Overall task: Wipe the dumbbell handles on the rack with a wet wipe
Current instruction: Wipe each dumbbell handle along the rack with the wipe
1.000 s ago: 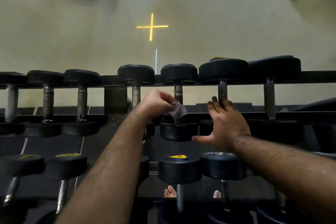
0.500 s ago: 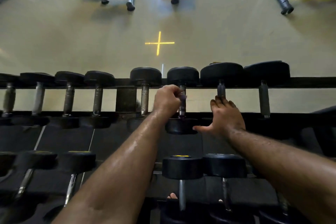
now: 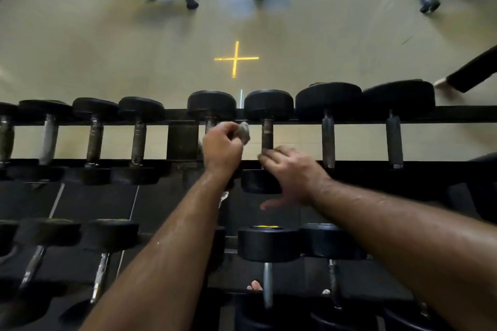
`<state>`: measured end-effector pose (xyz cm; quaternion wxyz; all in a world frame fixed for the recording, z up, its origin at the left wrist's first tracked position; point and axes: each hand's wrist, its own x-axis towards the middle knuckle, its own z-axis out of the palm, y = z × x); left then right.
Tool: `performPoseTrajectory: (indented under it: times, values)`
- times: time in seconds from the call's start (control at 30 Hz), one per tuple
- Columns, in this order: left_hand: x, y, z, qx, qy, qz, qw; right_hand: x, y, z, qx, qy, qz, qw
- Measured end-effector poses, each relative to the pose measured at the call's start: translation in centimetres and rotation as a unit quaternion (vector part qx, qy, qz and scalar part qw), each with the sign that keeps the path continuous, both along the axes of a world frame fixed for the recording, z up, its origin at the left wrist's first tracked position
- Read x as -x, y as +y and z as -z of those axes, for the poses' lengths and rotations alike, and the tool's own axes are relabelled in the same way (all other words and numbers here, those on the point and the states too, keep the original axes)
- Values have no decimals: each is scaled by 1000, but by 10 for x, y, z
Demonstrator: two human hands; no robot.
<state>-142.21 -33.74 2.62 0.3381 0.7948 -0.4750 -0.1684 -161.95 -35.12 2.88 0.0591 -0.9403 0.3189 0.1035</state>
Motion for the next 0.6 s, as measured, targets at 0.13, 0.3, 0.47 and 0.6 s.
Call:
performPoseTrajectory:
  times: [0.13, 0.3, 0.47, 0.6]
  values:
    - [-7, 0, -28, 98, 49, -101, 989, -91, 15, -9, -140, 88, 102, 981]
    - [-13, -1, -38, 124, 44, -79, 988, -107, 25, 15, -81, 133, 157, 975]
    - [-18, 1, -36, 136, 49, -66, 987, -77, 28, 29, -52, -11, 149, 987]
    - [-23, -2, -28, 147, 56, -65, 986, -36, 30, 61, -52, -233, 147, 960]
